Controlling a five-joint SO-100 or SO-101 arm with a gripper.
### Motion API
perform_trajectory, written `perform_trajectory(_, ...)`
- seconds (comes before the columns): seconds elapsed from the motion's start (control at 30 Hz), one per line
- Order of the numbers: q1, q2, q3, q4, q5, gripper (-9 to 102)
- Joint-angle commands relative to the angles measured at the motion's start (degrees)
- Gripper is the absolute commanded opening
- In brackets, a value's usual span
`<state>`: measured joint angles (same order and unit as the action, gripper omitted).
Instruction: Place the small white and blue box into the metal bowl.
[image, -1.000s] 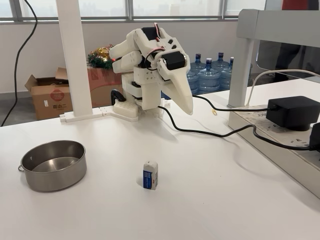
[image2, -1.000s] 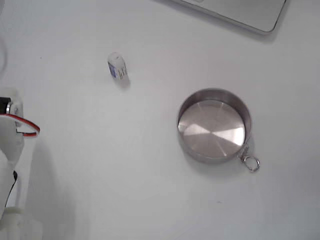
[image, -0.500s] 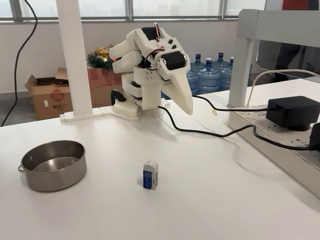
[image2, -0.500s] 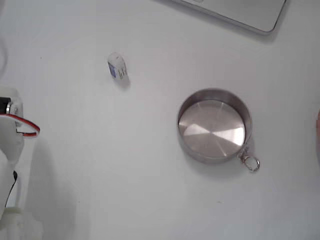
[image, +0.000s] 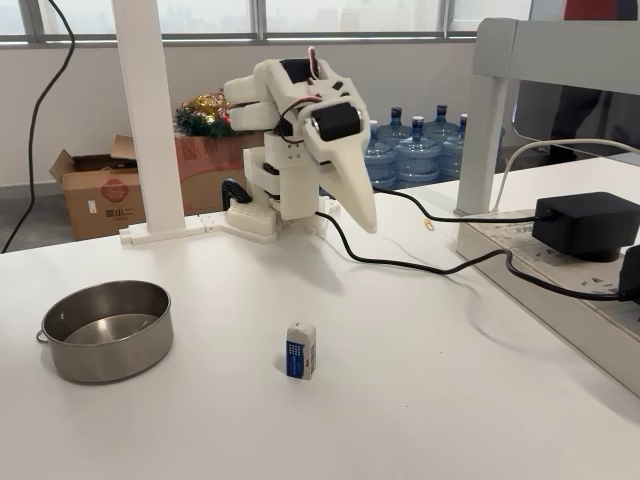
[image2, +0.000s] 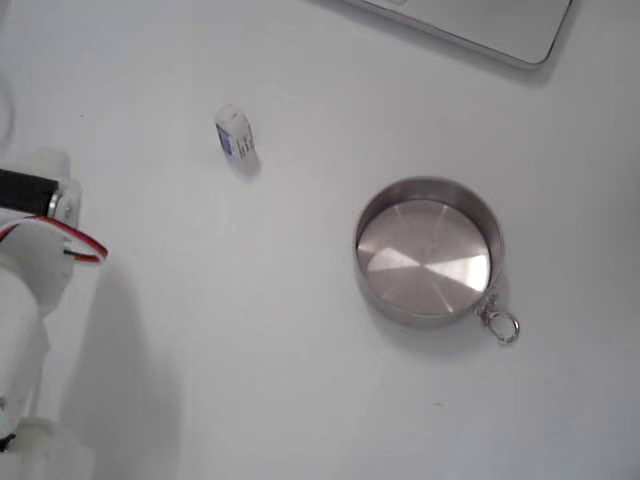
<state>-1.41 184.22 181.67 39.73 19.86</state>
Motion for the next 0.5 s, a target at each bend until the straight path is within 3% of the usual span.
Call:
perform_trajectory(0.0, 1.85, -12.83, 3.52, -26.89, 17.84, -4)
perform_trajectory(0.1, 3.60, -24.08, 3.08, -43.86, 26.28, -4)
perform_trajectory(0.23, 4.48, -43.51, 2.72, -59.85, 28.13, -4)
perform_trajectory(0.4, 13.80, -59.59, 2.64, -82.09, 29.09, -4)
perform_trajectory(0.47, 16.17, -65.13, 2.64, -87.45, 34.10, -4)
